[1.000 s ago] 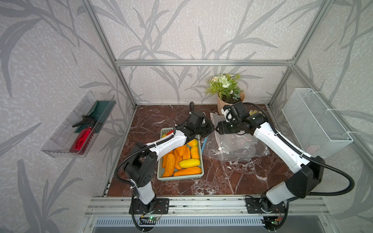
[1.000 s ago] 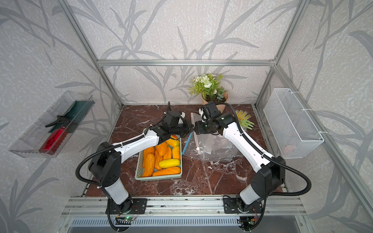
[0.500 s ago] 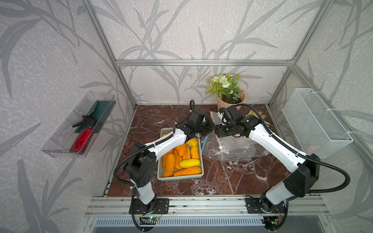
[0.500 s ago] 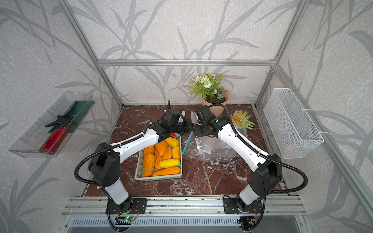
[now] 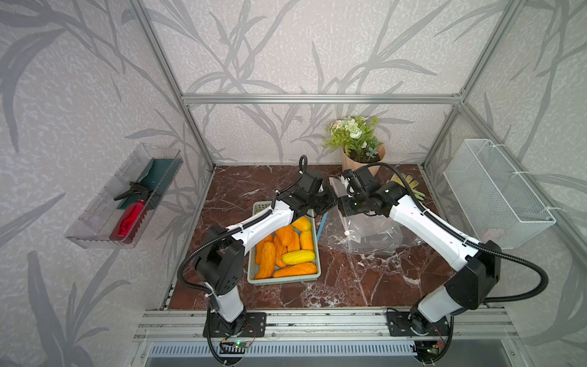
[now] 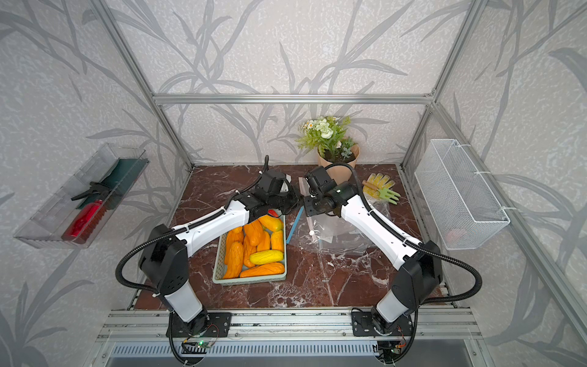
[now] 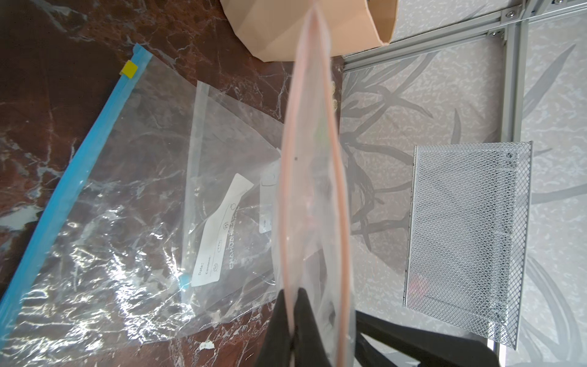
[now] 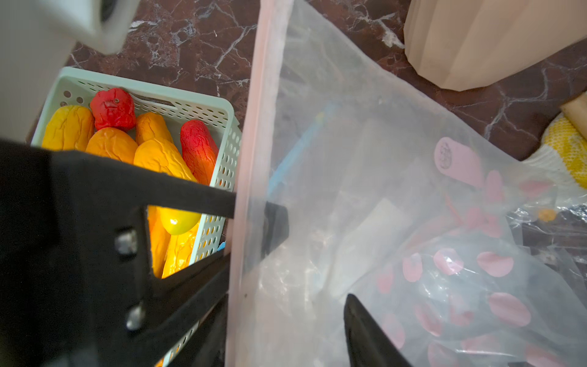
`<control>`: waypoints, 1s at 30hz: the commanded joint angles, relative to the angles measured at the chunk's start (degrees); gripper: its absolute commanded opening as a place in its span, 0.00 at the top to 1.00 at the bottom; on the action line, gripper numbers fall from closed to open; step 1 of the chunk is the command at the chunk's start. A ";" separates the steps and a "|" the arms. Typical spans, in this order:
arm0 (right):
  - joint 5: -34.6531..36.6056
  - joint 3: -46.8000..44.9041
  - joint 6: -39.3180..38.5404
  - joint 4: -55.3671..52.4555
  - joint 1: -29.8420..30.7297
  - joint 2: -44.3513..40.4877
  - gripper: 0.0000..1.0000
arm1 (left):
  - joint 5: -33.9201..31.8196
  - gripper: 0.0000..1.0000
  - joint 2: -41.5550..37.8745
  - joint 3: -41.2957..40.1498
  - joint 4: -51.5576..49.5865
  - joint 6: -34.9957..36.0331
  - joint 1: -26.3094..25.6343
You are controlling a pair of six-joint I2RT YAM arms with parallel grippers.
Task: Place the mango in a zip-top bag and seal the zipper
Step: Open the zipper of the food storage bag.
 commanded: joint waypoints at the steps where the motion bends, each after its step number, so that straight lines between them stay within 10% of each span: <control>1: 1.04 1.53 -0.74 -1.81 -1.18 -0.16 0.45 | -0.32 1.00 -1.77 1.99 -3.19 1.49 -0.21; 18: 9.04 4.60 -6.52 -2.74 -1.27 2.36 0.51 | -0.08 1.00 -1.52 4.35 -6.83 2.39 -0.35; 26: 9.21 7.13 -5.94 -3.27 -0.87 3.48 0.97 | -0.08 1.00 -0.53 4.44 -7.60 2.70 -0.43; 30: 7.13 8.85 -4.30 -4.88 -0.86 2.82 1.00 | -1.63 1.00 0.99 3.99 -10.49 4.61 -0.22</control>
